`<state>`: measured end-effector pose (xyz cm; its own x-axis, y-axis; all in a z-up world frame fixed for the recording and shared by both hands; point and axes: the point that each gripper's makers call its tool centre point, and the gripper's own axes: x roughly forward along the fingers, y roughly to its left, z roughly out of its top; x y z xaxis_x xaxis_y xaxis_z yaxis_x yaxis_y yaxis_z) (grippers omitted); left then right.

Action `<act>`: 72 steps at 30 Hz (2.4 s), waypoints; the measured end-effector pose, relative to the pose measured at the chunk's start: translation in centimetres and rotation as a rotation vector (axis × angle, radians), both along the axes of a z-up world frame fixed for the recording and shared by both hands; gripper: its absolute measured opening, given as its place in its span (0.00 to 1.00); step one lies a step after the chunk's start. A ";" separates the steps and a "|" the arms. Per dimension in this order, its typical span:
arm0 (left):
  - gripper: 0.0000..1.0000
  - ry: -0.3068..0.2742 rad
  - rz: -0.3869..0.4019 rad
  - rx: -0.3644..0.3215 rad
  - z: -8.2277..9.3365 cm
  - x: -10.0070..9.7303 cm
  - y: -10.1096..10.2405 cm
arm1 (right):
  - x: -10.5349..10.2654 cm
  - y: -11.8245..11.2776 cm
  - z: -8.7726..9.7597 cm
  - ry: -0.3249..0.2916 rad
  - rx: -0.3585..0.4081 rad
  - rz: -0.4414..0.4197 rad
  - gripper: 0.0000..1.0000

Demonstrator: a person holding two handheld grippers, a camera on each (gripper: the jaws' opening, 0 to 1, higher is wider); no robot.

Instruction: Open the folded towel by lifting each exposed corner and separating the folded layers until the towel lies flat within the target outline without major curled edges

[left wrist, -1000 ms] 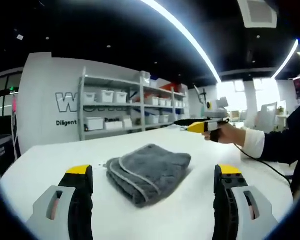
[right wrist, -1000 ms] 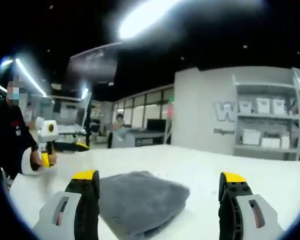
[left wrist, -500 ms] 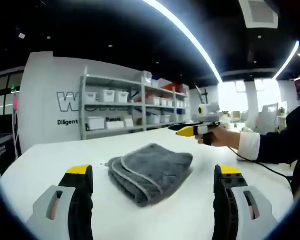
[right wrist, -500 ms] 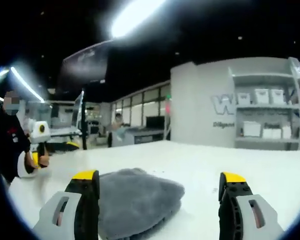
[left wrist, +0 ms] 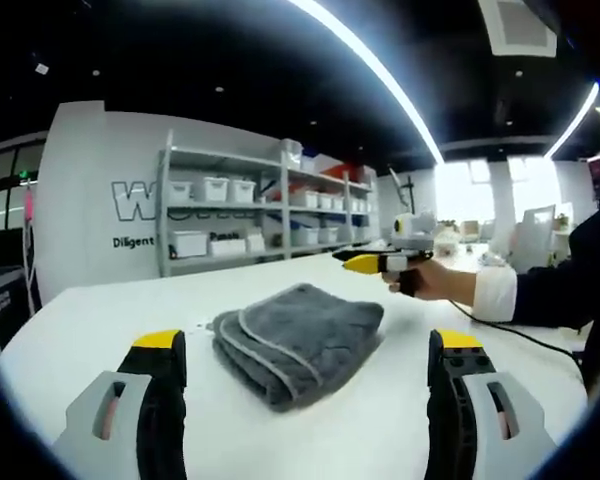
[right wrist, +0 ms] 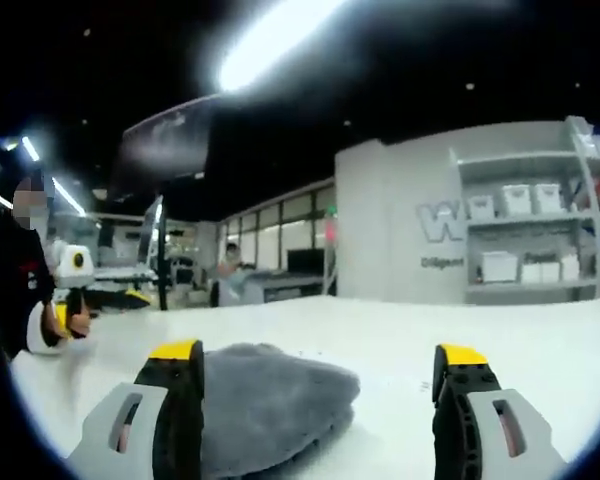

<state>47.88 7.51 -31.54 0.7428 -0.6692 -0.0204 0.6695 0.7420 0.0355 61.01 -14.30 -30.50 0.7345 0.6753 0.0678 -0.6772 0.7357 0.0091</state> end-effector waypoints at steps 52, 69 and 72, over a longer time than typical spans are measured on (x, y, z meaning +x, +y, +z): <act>0.93 -0.042 0.041 0.041 5.1 7.6 2.7 | -1.6 1.1 0.1 0.004 0.007 0.022 0.92; 0.93 -0.009 0.087 -0.169 3.5 13.0 3.5 | -2.5 1.7 -0.8 0.031 0.000 0.024 0.92; 0.94 0.011 0.065 -0.158 2.3 12.8 2.5 | -2.7 1.9 -1.0 0.033 -0.012 0.023 0.92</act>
